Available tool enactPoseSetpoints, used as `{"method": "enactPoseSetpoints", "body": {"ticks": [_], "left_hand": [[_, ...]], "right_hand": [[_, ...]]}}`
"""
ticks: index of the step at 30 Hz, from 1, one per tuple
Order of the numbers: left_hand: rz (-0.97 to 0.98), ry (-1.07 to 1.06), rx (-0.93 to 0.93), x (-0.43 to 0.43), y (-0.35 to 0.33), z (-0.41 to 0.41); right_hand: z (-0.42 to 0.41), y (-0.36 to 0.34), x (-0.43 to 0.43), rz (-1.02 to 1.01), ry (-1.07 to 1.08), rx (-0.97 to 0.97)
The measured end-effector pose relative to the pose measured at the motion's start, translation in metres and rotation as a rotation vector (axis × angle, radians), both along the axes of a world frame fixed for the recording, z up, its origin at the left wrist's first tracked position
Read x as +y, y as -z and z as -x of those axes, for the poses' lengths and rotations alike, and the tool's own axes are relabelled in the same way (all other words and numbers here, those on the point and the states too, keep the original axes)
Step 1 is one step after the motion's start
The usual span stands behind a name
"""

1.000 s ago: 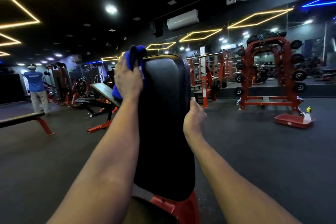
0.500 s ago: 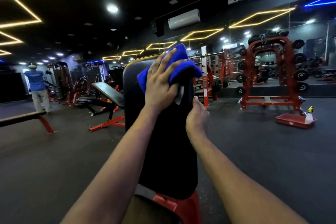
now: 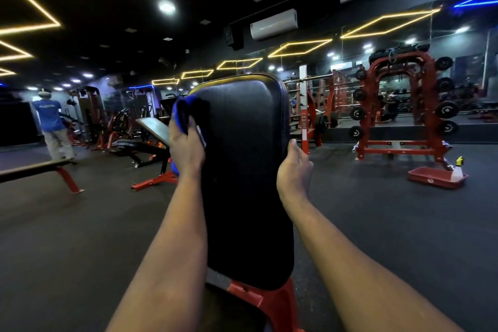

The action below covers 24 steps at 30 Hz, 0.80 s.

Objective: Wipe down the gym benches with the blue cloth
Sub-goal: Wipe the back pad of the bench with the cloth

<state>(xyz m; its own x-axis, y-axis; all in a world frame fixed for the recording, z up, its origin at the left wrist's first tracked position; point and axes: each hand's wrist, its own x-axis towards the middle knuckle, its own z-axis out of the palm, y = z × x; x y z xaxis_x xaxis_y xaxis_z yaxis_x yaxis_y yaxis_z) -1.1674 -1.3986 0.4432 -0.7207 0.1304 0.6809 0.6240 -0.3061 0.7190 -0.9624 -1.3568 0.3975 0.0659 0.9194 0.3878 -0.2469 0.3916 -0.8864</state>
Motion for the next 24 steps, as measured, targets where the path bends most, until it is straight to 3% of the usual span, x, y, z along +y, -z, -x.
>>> {"method": "enactPoseSetpoints", "body": {"ticks": [4,9,16,18,20,24], "left_hand": [[0.058,-0.05,-0.182,-0.017,0.072,-0.008],[0.129,-0.045,-0.185,-0.041,0.134,-0.017],[0.059,0.131,0.142,-0.038,0.039,0.015],[0.146,0.121,0.218,-0.026,0.022,0.001],[0.219,-0.01,0.226,-0.016,0.031,-0.014],[0.106,-0.113,0.12,-0.015,0.079,-0.025]], "right_hand": [[-0.001,-0.002,-0.006,-0.01,0.015,-0.013],[-0.002,-0.003,-0.01,-0.013,-0.007,-0.03],[-0.002,-0.001,-0.006,-0.041,-0.007,-0.005],[-0.002,0.0,-0.005,-0.05,-0.012,0.002],[-0.003,0.0,-0.003,-0.045,-0.013,0.016],[-0.003,0.001,-0.006,-0.028,-0.035,0.02]]}}
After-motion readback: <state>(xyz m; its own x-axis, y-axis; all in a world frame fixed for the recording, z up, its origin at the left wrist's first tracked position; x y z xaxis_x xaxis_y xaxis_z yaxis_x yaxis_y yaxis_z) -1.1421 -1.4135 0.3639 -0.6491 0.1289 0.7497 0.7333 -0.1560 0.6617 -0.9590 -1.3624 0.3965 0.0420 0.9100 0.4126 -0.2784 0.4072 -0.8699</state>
